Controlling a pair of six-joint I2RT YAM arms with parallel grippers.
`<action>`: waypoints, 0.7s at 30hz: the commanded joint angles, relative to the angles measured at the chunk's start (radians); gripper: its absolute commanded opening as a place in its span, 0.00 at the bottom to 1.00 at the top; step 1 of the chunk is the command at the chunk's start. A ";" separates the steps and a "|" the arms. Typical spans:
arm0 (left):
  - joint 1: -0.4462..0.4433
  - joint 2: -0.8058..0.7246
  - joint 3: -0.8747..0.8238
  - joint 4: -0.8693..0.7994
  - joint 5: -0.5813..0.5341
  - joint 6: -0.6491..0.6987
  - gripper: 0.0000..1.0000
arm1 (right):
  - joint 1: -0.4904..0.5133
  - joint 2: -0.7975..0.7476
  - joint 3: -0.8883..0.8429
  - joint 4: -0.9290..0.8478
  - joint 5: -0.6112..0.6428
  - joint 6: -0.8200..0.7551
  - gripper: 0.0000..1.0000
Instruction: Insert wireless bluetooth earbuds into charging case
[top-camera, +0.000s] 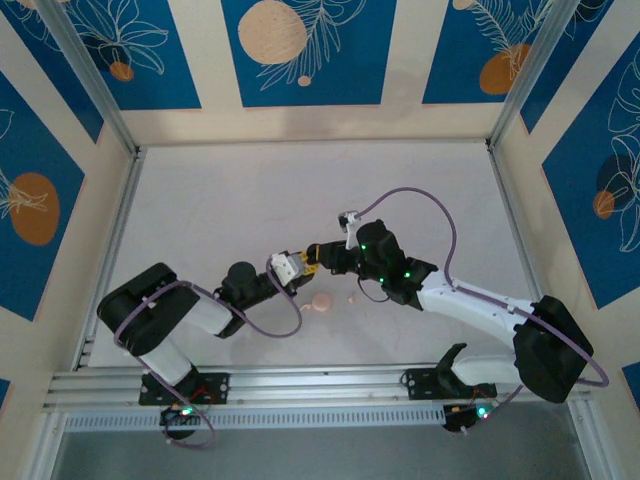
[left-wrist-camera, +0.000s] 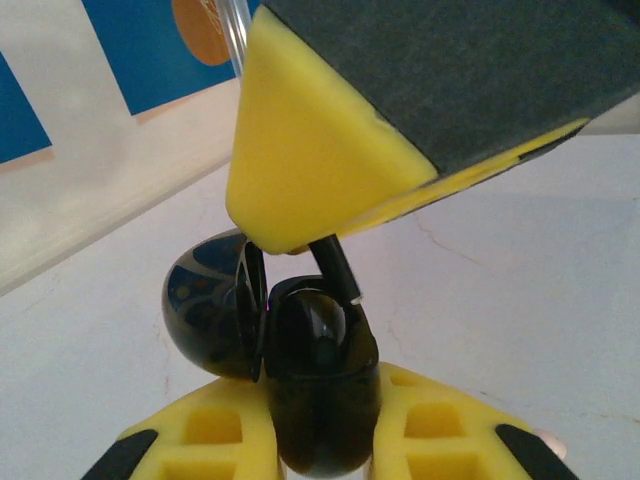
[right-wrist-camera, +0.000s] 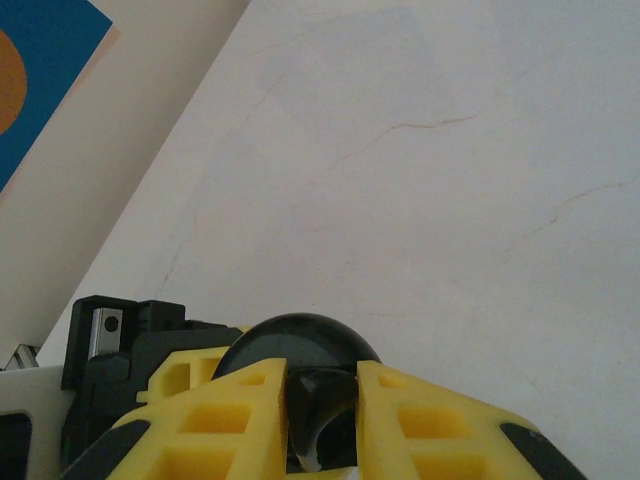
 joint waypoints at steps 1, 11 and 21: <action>-0.012 -0.028 0.031 0.042 -0.014 -0.023 0.09 | 0.018 0.006 0.009 -0.006 0.035 -0.028 0.21; -0.013 -0.028 0.040 0.042 -0.002 -0.024 0.09 | 0.032 0.003 0.021 0.001 0.068 -0.045 0.21; -0.014 -0.024 0.039 0.042 0.028 -0.132 0.09 | 0.016 -0.017 0.049 0.054 0.102 -0.124 0.21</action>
